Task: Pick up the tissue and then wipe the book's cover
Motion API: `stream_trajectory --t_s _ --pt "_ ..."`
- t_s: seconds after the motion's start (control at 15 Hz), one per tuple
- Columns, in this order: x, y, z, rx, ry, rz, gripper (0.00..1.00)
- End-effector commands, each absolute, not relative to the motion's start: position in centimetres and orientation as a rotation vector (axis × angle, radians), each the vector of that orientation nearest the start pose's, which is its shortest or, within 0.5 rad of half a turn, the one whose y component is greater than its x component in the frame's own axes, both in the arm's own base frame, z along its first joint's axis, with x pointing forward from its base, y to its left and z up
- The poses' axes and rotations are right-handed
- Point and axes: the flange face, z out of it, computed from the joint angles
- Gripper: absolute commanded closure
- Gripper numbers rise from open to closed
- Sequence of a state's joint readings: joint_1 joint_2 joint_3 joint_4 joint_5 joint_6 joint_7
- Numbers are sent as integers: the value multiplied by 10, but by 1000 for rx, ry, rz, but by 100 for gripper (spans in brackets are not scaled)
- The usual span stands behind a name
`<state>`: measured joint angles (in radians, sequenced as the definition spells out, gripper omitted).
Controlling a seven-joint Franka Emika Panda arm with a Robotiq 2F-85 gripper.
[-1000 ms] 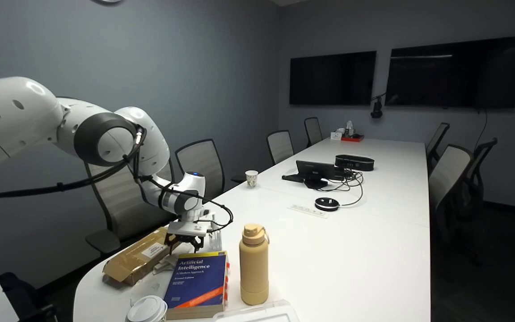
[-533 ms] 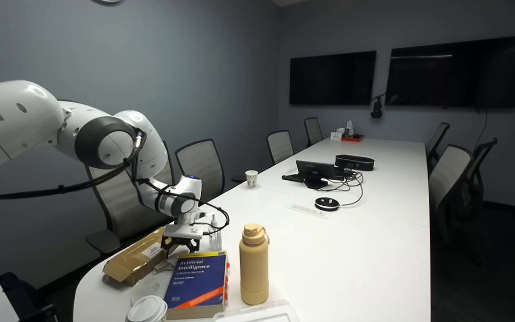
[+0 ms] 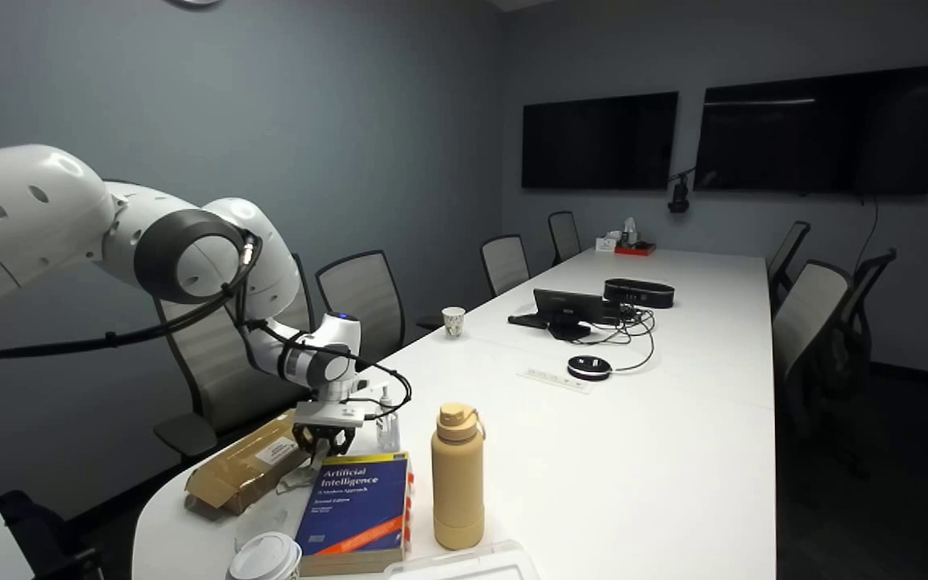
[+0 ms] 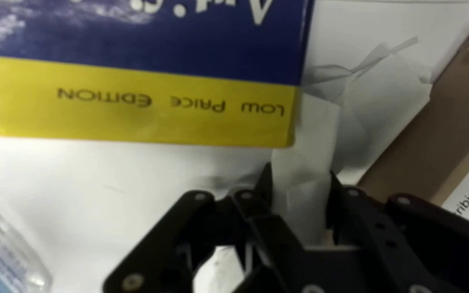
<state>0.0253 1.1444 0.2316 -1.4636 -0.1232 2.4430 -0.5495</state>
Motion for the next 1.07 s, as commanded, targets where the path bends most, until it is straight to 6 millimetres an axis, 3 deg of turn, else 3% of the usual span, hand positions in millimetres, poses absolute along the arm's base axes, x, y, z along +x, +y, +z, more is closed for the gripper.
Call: stream_trajectory --t_s 0.0,0.2,0.67,1.0 --pt "650 157 11 -2745 -1167 177 99" --pt "655 154 35 -2763 -1168 137 100" --pt "668 145 113 -2772 -1155 35 99" --pt "648 125 143 -2768 -1058 233 99"
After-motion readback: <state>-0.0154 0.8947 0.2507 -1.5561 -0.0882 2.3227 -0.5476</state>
